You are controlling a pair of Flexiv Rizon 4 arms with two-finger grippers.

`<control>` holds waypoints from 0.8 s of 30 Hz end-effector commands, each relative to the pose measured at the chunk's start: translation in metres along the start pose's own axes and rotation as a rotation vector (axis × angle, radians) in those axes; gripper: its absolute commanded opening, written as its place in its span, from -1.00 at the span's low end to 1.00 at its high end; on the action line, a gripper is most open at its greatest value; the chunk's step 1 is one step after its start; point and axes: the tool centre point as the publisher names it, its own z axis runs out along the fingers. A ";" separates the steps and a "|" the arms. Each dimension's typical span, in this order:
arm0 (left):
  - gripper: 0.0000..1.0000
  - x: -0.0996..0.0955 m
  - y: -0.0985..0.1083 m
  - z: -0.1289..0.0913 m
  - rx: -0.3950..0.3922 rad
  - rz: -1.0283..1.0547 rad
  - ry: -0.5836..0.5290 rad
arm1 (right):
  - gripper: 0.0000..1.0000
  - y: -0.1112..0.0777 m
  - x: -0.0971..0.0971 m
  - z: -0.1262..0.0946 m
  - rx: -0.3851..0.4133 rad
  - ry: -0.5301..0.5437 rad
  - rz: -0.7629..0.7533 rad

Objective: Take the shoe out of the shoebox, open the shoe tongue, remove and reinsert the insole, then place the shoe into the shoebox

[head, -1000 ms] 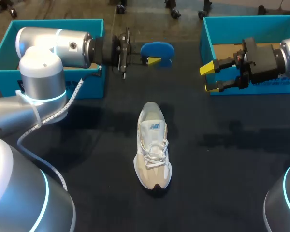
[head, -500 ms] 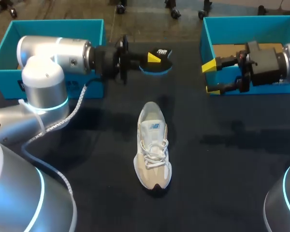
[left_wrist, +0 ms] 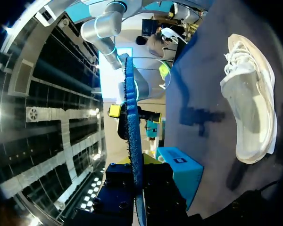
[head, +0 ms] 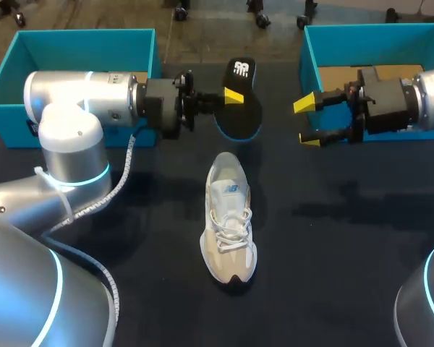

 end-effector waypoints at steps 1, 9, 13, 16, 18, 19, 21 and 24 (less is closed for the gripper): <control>-1.00 0.003 -0.003 0.003 -0.021 0.020 -0.002 | 0.88 0.006 -0.003 0.011 0.008 0.012 -0.006; -1.00 0.008 -0.001 0.012 -0.058 0.109 -0.008 | 0.47 0.012 -0.002 0.024 0.036 0.021 -0.002; -1.00 0.012 -0.002 0.017 -0.066 0.139 -0.013 | 0.20 0.014 -0.002 0.032 0.049 0.030 -0.002; -1.00 0.015 -0.002 0.023 -0.071 0.161 -0.017 | 0.08 0.017 -0.002 0.036 0.064 0.038 -0.004; -1.00 0.016 -0.001 0.027 -0.081 0.161 -0.024 | 0.09 0.017 -0.002 0.039 0.071 0.041 -0.005; -1.00 0.017 -0.001 0.028 -0.082 0.162 -0.024 | 0.07 0.017 -0.002 0.040 0.072 0.042 -0.004; -1.00 0.017 -0.001 0.030 -0.083 0.162 -0.025 | 0.07 0.018 -0.002 0.041 0.077 0.042 -0.002; -1.00 0.017 -0.001 0.035 -0.086 0.172 -0.035 | 0.03 0.017 -0.002 0.045 0.081 0.046 -0.002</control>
